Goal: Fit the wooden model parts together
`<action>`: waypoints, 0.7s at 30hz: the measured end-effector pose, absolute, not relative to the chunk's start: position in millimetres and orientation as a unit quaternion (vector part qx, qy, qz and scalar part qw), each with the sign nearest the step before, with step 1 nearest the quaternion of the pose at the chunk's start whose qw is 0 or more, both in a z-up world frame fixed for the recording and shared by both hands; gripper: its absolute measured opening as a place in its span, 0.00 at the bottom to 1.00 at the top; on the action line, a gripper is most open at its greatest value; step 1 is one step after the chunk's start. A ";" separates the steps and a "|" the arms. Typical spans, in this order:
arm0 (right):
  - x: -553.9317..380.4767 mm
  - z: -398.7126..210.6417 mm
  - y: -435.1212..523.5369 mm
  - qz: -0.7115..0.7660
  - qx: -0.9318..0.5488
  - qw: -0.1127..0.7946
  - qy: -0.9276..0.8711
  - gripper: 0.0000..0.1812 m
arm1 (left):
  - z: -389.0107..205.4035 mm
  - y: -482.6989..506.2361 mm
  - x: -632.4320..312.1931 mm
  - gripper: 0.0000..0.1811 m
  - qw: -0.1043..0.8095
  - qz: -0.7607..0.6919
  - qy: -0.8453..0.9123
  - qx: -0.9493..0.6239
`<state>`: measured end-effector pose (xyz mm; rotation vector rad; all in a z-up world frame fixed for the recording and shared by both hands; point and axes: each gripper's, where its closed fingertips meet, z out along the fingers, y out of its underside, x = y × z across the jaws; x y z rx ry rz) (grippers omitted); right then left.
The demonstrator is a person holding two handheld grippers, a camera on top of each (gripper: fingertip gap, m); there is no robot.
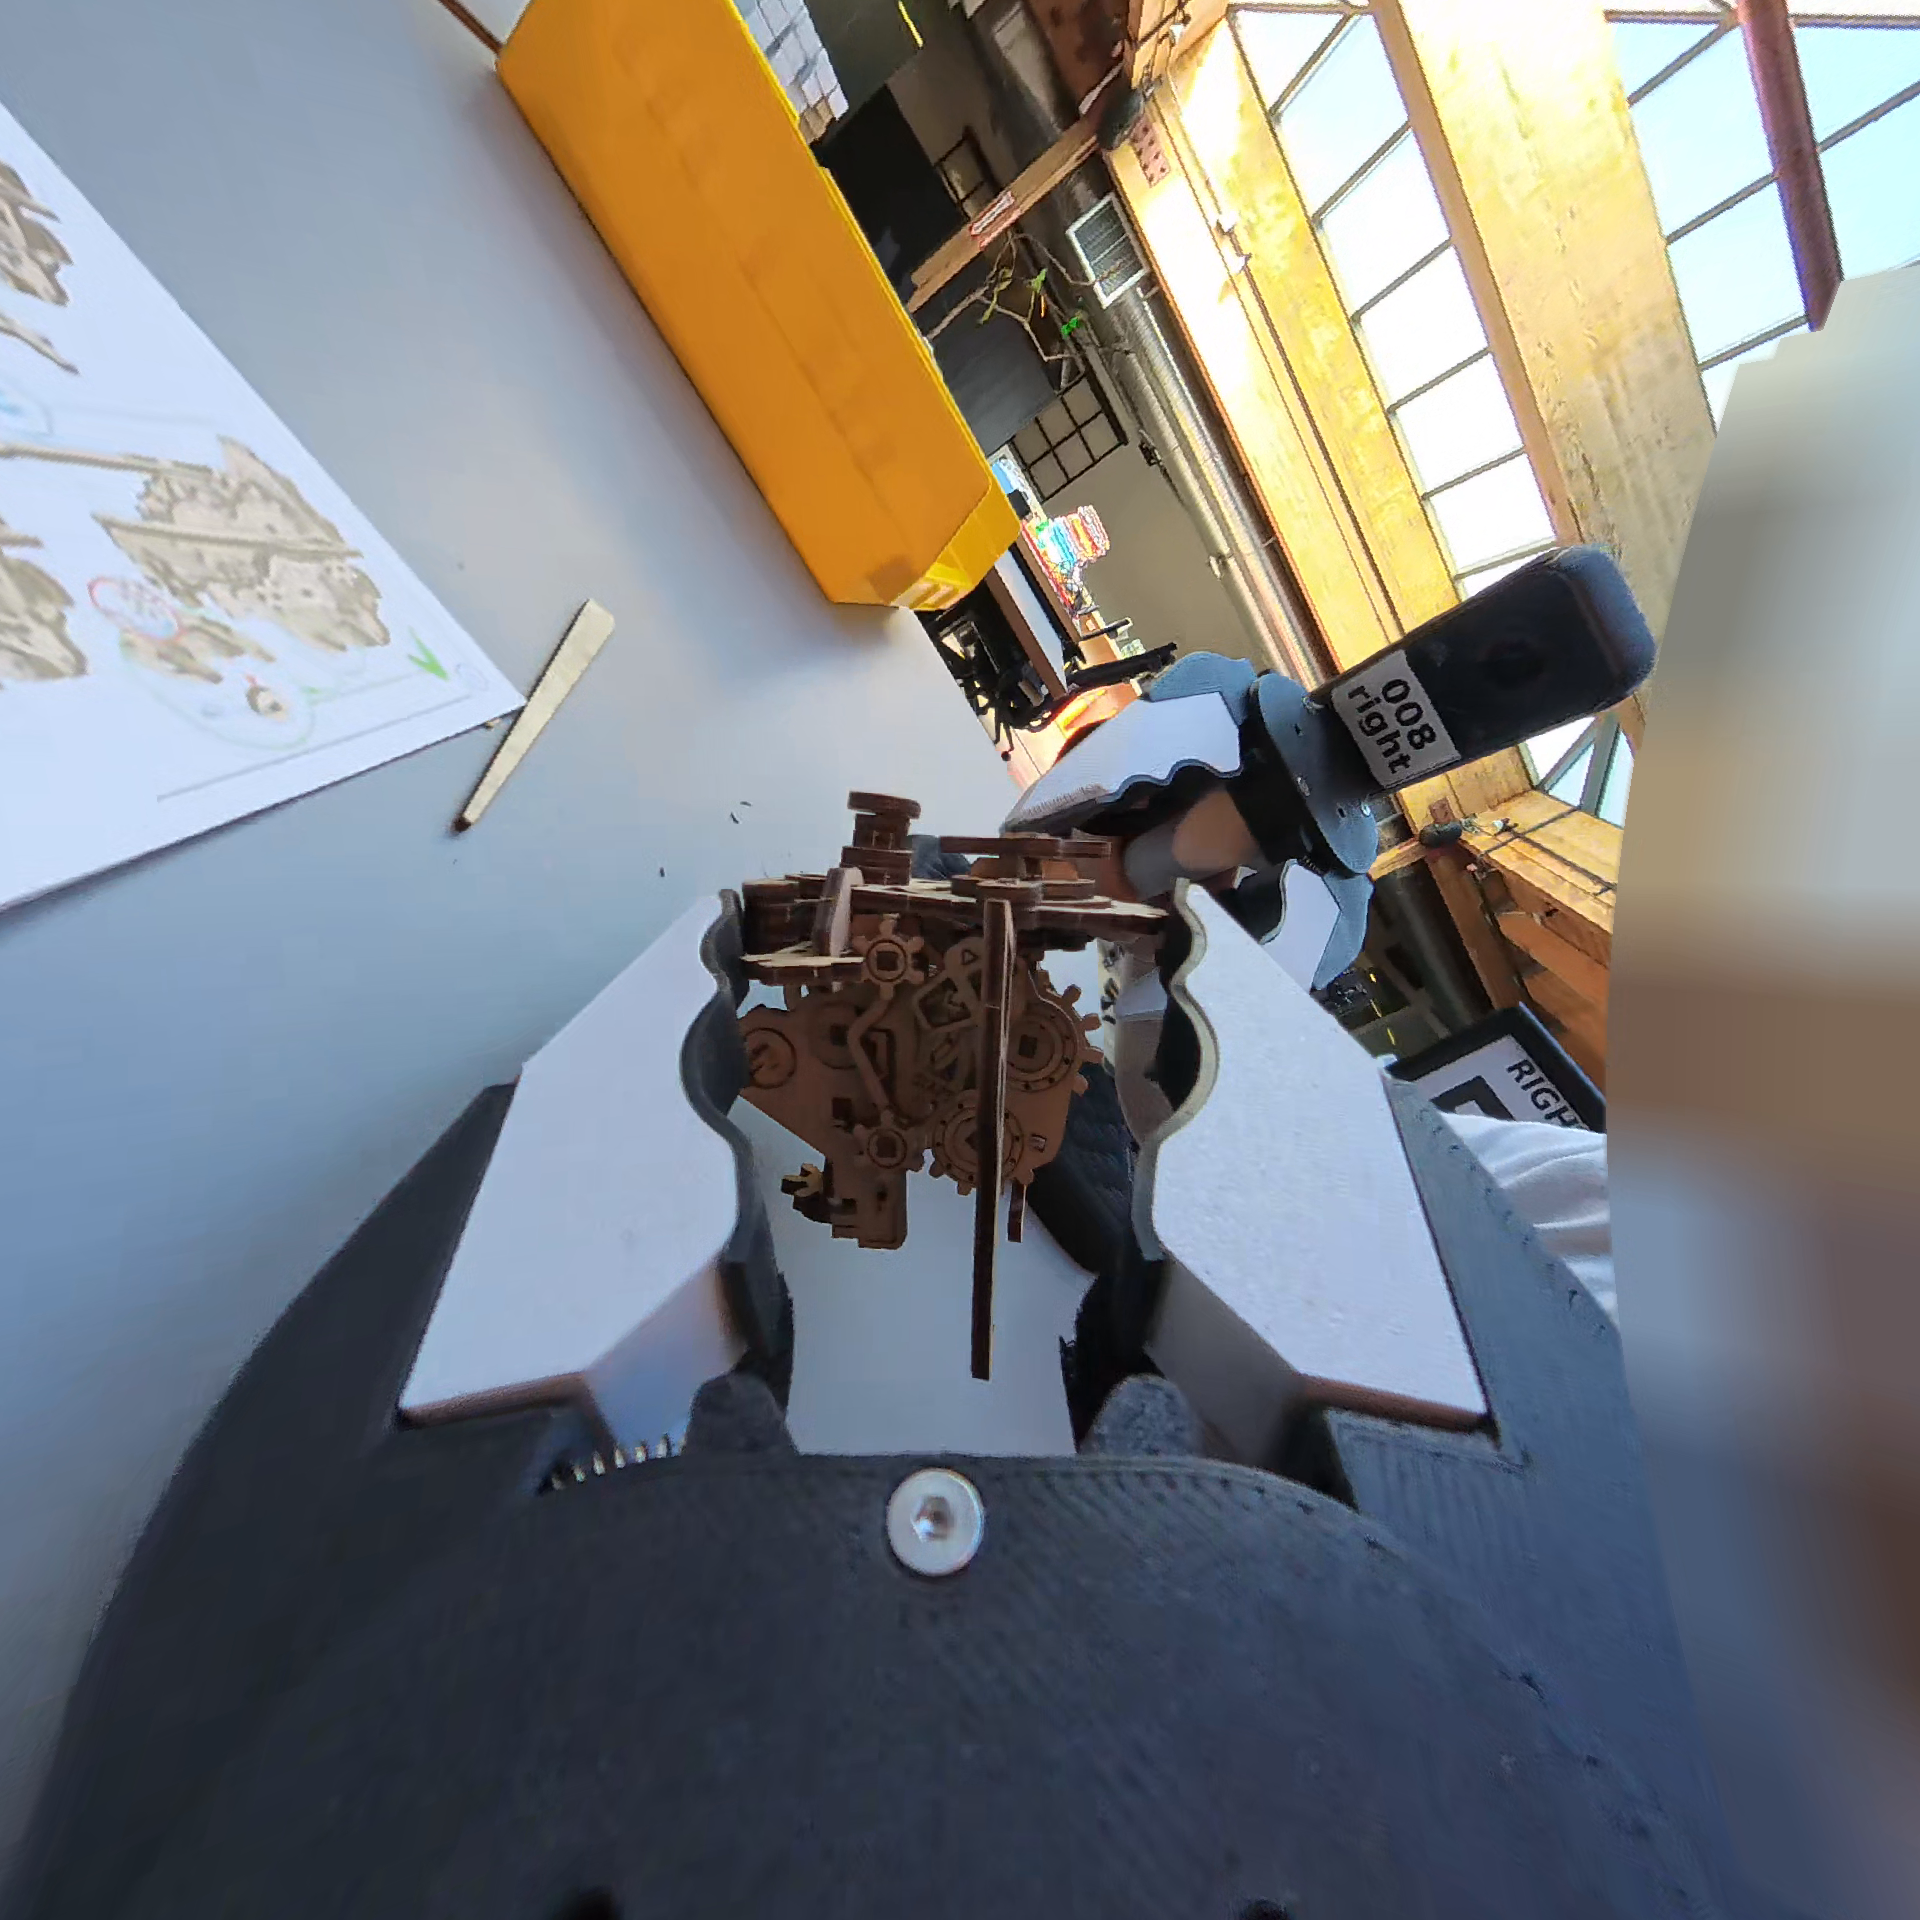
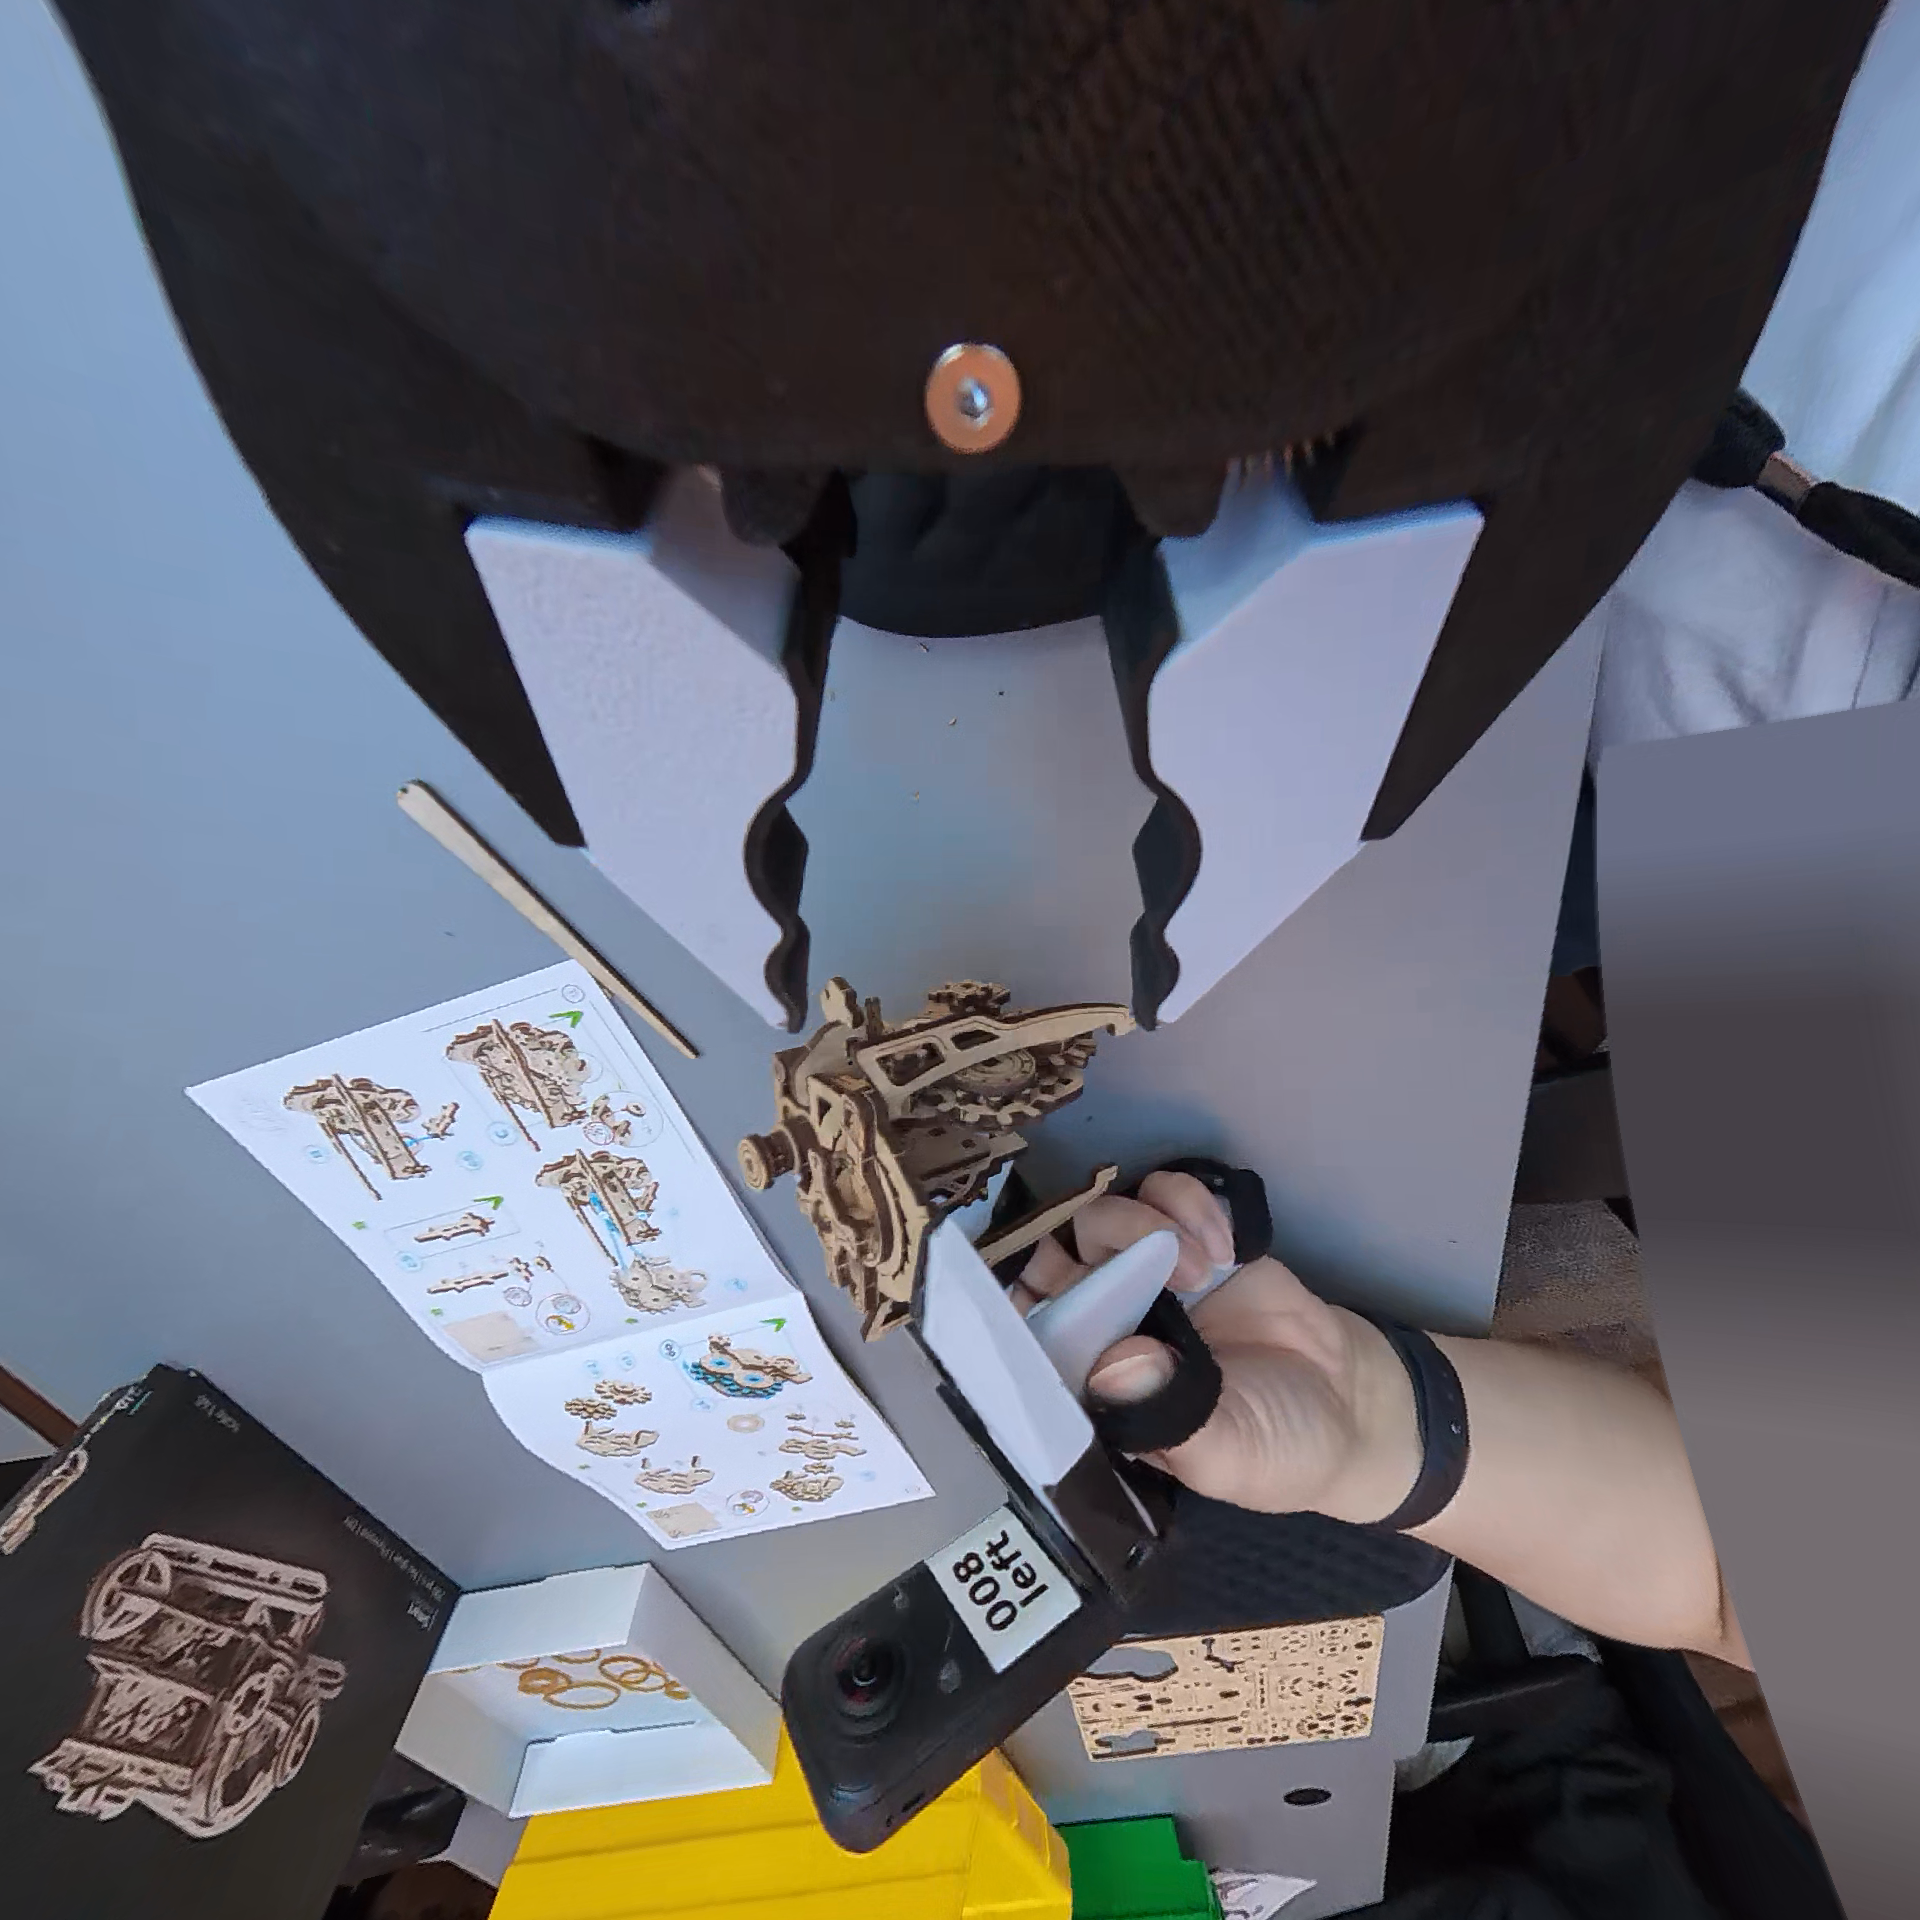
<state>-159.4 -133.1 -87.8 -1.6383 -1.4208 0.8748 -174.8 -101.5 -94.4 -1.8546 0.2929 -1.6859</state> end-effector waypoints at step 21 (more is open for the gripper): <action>-175.7 -86.0 -115.2 0.433 -0.609 0.347 -0.567 0.20 | -122.6 -116.0 -166.4 0.44 0.122 -0.606 0.135 -0.775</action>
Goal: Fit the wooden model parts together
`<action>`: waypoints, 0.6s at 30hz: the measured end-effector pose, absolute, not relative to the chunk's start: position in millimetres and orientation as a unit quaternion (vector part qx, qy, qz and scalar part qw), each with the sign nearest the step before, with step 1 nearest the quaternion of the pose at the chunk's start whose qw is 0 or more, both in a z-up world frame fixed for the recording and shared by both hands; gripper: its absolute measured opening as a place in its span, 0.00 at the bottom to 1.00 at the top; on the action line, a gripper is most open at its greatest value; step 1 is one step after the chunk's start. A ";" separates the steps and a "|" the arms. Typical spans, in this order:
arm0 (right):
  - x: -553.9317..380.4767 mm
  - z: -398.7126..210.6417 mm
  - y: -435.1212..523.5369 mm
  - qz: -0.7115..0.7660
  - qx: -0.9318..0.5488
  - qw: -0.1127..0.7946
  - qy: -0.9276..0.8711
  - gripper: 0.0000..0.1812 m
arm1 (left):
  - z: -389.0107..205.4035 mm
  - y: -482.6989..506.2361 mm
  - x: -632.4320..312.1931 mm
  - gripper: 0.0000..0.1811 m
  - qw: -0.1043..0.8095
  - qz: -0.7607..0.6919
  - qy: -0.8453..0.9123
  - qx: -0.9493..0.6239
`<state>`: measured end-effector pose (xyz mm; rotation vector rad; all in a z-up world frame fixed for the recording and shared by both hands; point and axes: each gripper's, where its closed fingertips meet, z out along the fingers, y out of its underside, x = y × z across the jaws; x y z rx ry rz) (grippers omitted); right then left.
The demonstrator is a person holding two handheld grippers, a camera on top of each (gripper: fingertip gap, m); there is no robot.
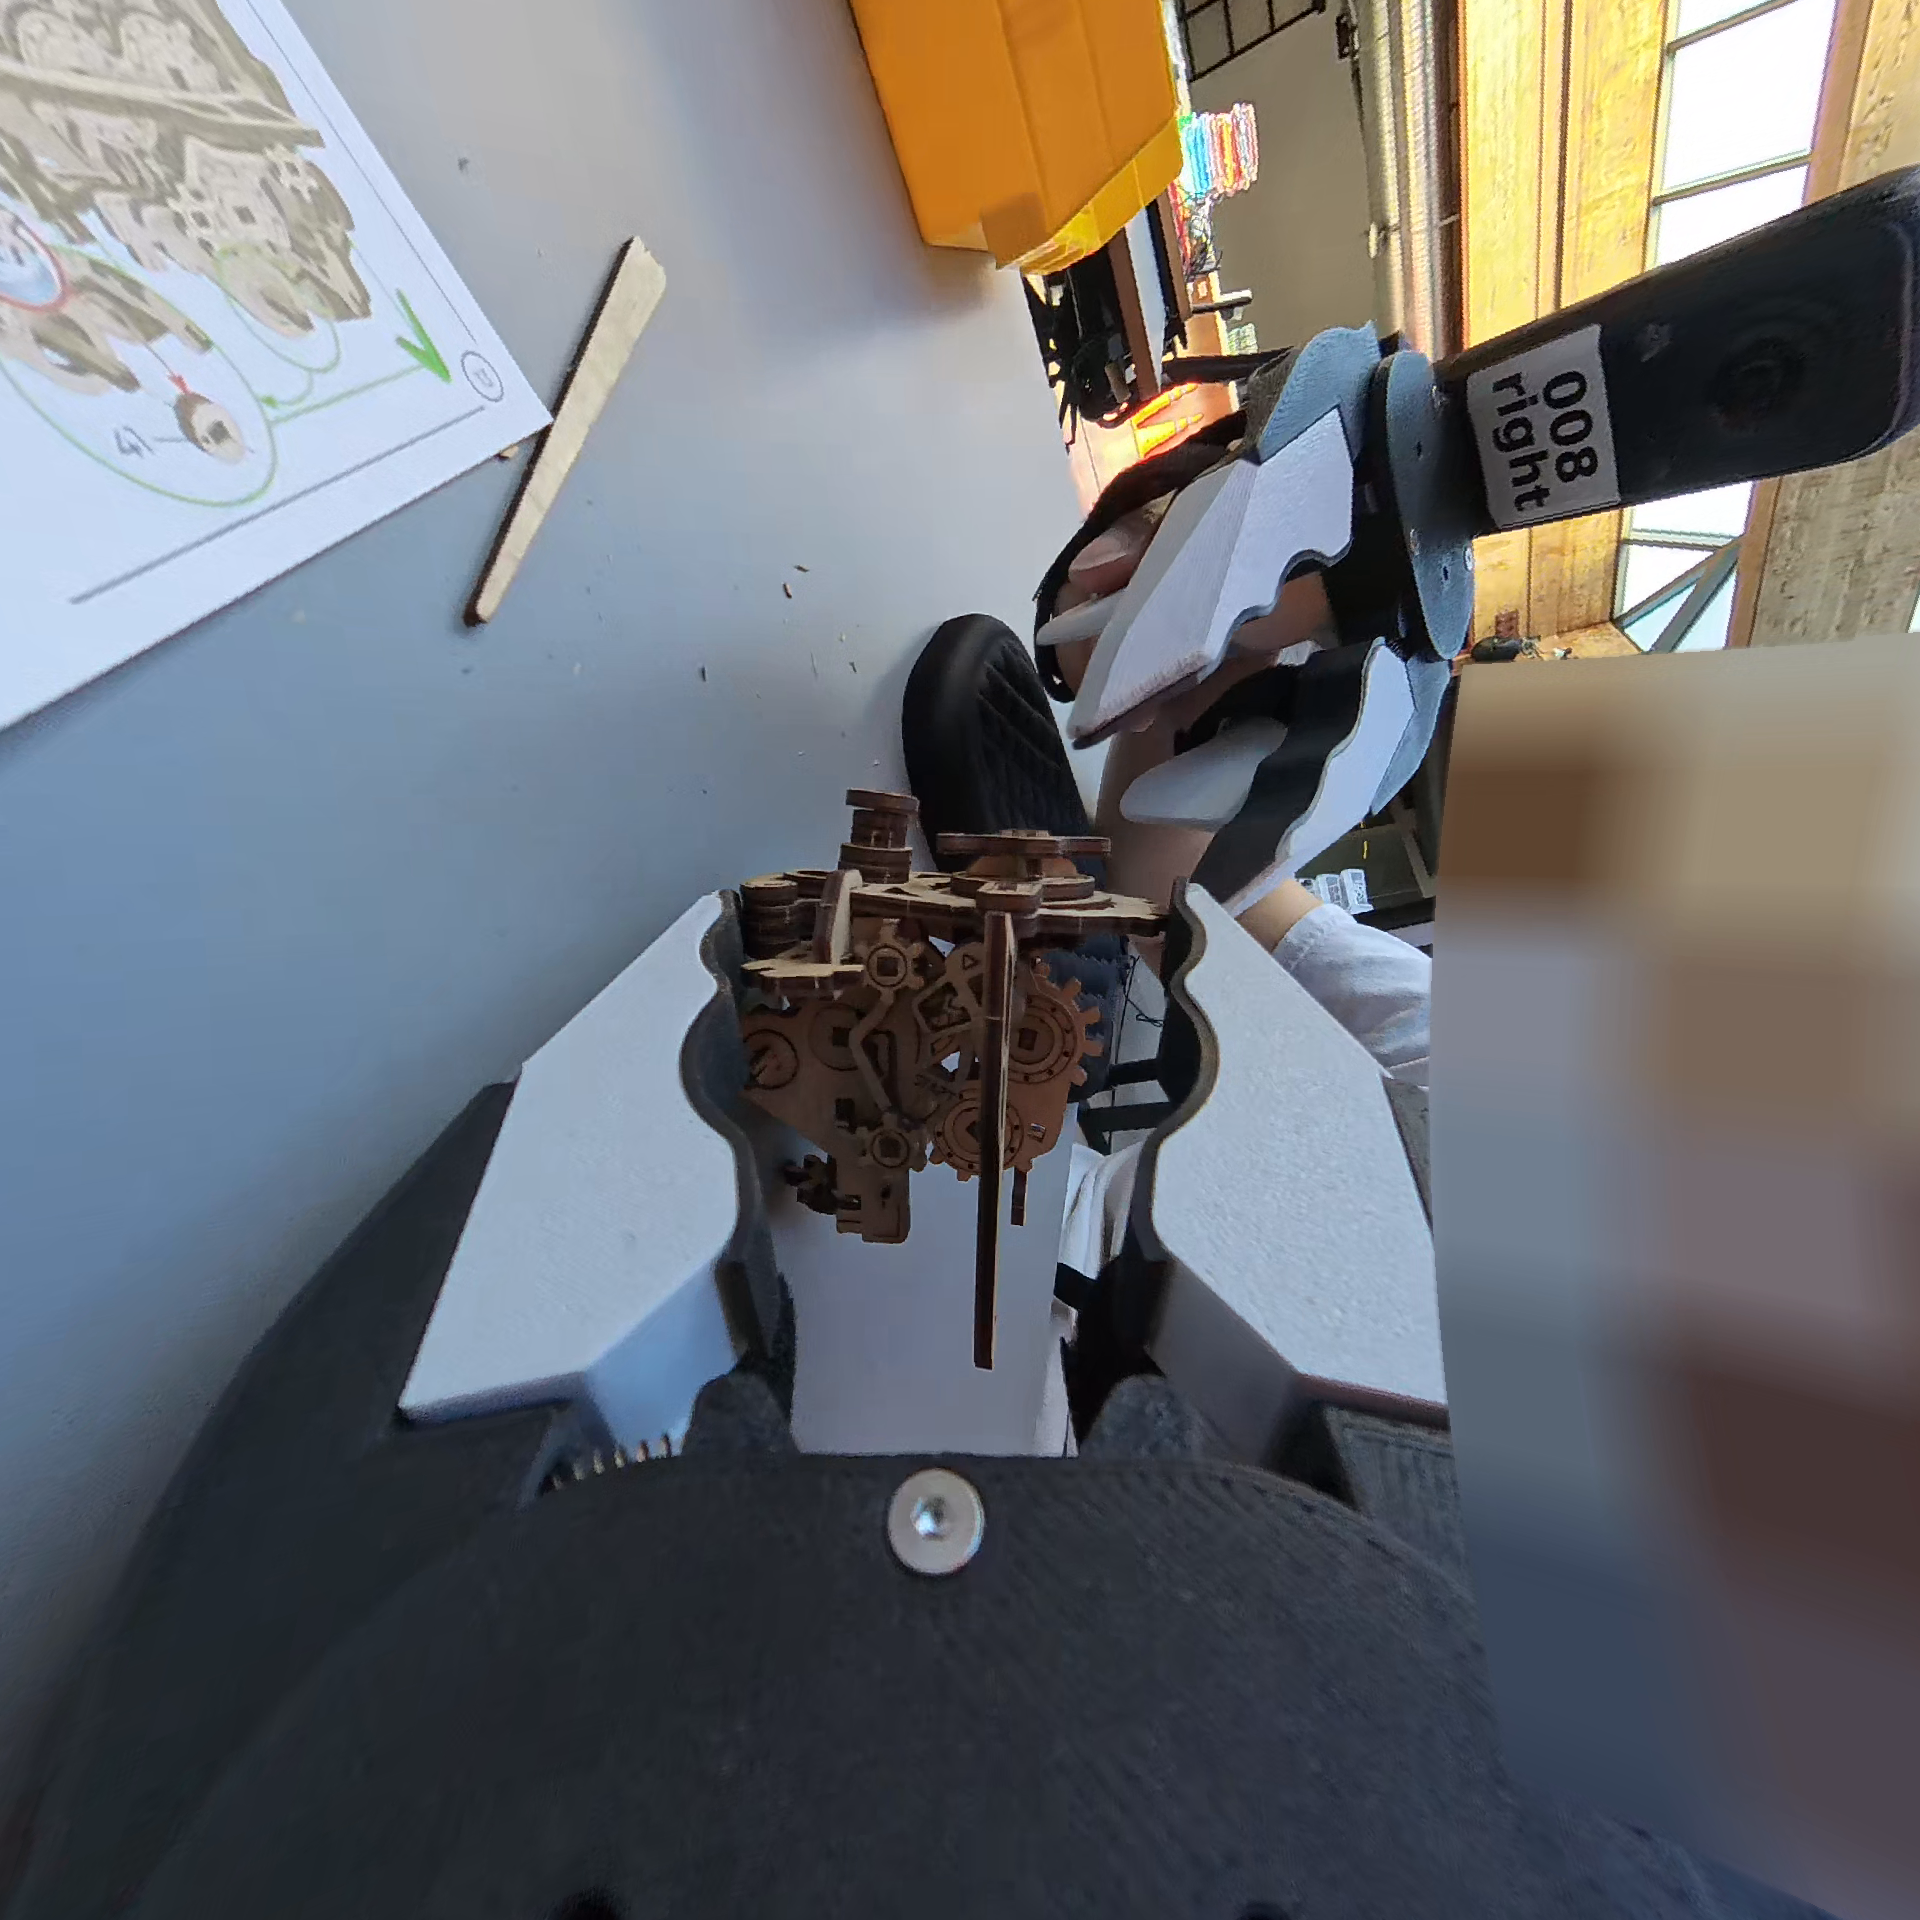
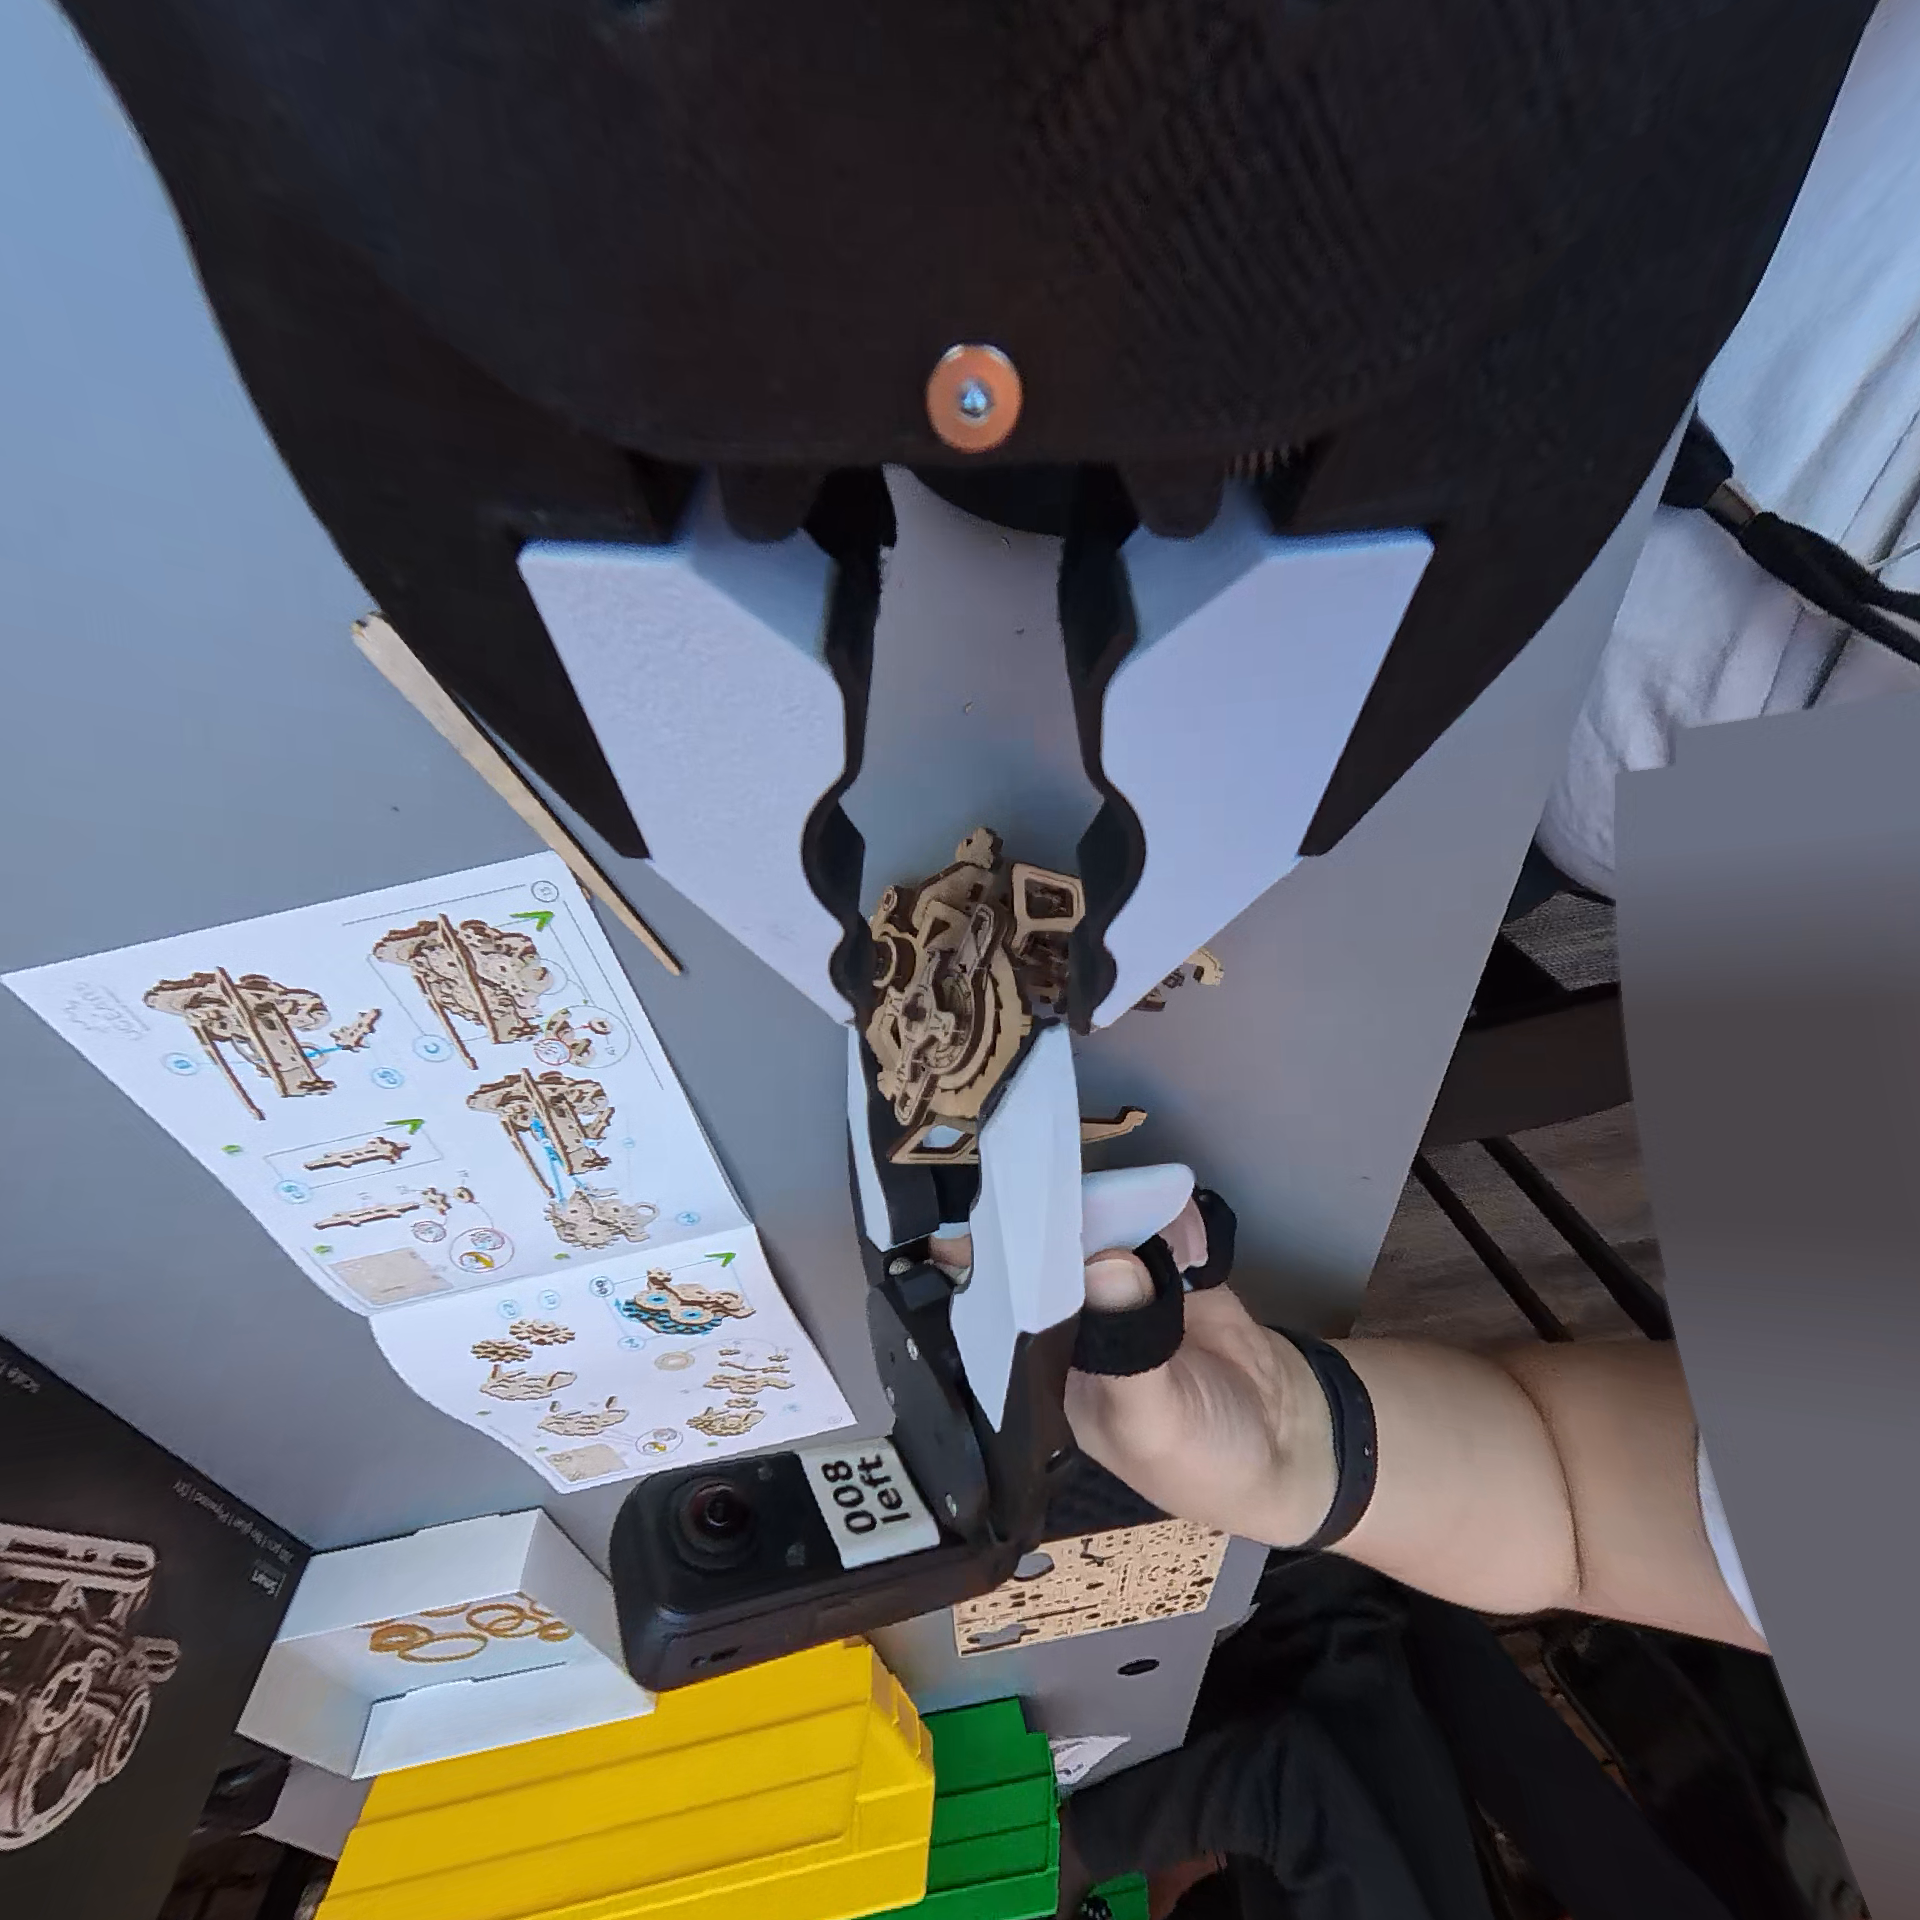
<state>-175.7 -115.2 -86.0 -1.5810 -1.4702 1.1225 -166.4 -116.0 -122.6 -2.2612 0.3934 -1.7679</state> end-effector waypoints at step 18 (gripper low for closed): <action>-189.1 -96.4 -108.4 0.422 -0.652 0.349 -0.525 0.10 | -122.3 -103.1 -175.0 0.44 0.091 -0.611 0.112 -0.778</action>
